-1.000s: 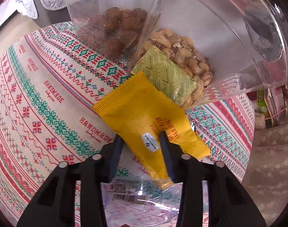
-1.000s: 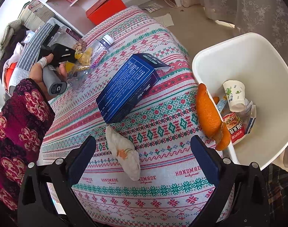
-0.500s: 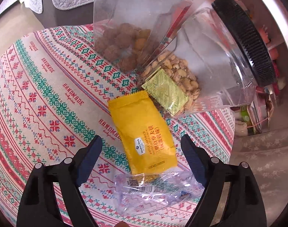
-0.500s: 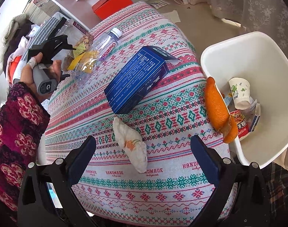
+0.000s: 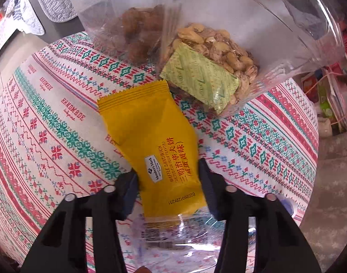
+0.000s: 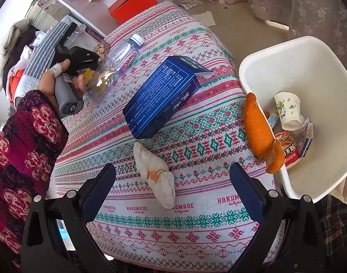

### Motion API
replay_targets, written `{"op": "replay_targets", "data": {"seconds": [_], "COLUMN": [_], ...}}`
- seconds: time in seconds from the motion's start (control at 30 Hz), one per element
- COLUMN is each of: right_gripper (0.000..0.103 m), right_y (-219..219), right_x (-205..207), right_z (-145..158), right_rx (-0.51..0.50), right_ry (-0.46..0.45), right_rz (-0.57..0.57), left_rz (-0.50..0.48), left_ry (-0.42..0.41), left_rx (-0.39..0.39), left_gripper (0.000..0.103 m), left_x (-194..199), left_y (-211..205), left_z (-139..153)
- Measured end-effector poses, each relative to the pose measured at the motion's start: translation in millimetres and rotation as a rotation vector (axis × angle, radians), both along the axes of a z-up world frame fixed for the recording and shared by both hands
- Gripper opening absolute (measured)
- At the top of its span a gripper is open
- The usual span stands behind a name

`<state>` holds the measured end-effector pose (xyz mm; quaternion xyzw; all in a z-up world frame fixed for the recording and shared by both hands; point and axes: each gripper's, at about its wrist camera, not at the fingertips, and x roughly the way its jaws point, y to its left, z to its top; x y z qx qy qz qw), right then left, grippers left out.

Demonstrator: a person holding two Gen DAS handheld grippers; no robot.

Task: Collect trash
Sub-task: 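Move the left tool to the yellow snack bag and grasp it, then grasp the flat blue box with the right tool while the left tool holds the yellow bag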

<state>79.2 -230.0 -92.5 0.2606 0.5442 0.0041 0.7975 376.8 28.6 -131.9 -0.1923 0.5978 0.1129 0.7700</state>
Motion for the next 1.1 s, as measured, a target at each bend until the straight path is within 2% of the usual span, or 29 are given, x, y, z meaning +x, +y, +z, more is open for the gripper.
{"op": "replay_targets", "data": {"seconds": [0.03,0.1,0.23,0.37,0.47,0.57,0.63,0.7,0.8,0.9,1.0,1.1], "right_gripper": [0.096,0.096,0.096,0.096,0.096,0.096,0.096,0.096,0.096,0.096,0.096,0.096], "right_y": [1.9,6.9,15.6,20.4,22.7,22.1,17.3,9.4,-1.8,-0.6,3.8,1.8], "right_x": [-0.2,-0.2,0.9,5.2,14.0,29.6,41.9,53.6,71.9,91.0,107.0,110.9], "right_z": [1.7,5.4,11.7,12.6,11.8,8.3,3.8,-2.9,-11.1,-8.4,-15.6,-34.8], "right_rx": [0.0,0.001,0.011,0.017,0.024,0.029,0.02,0.038,0.101,0.05,-0.016,0.013], "right_ry": [-0.006,-0.019,-0.045,-0.054,-0.044,-0.012,0.013,0.06,0.108,0.087,0.089,0.125], "right_rz": [0.005,0.017,0.028,0.022,0.017,0.006,-0.022,-0.079,-0.179,-0.207,-0.18,-0.218], "left_rz": [-0.008,-0.022,-0.054,-0.067,-0.065,-0.051,-0.044,-0.07,-0.152,-0.192,-0.196,-0.197], "left_ry": [-0.001,0.002,-0.01,-0.045,-0.115,-0.207,-0.243,-0.283,-0.355,-0.411,-0.413,-0.393], "left_rx": [-0.016,-0.031,-0.051,-0.055,-0.068,-0.112,-0.132,-0.158,-0.109,-0.057,-0.037,-0.037], "left_gripper": [0.029,0.021,0.019,0.019,0.019,0.019,0.019,0.019,0.019,0.019,0.019,0.019], "left_x": [-4.7,-17.4,-53.6,-103.8,-153.6,-197.8,-213.5,-220.4,-229.9,-233.3,-232.0,-228.9], "left_y": [8.5,25.7,61.5,95.7,113.2,109.6,101.4,85.0,69.6,60.2,62.7,64.6], "left_z": [0.3,1.7,13.2,36.6,63.5,90.2,101.4,111.5,132.9,145.1,145.3,137.7]}}
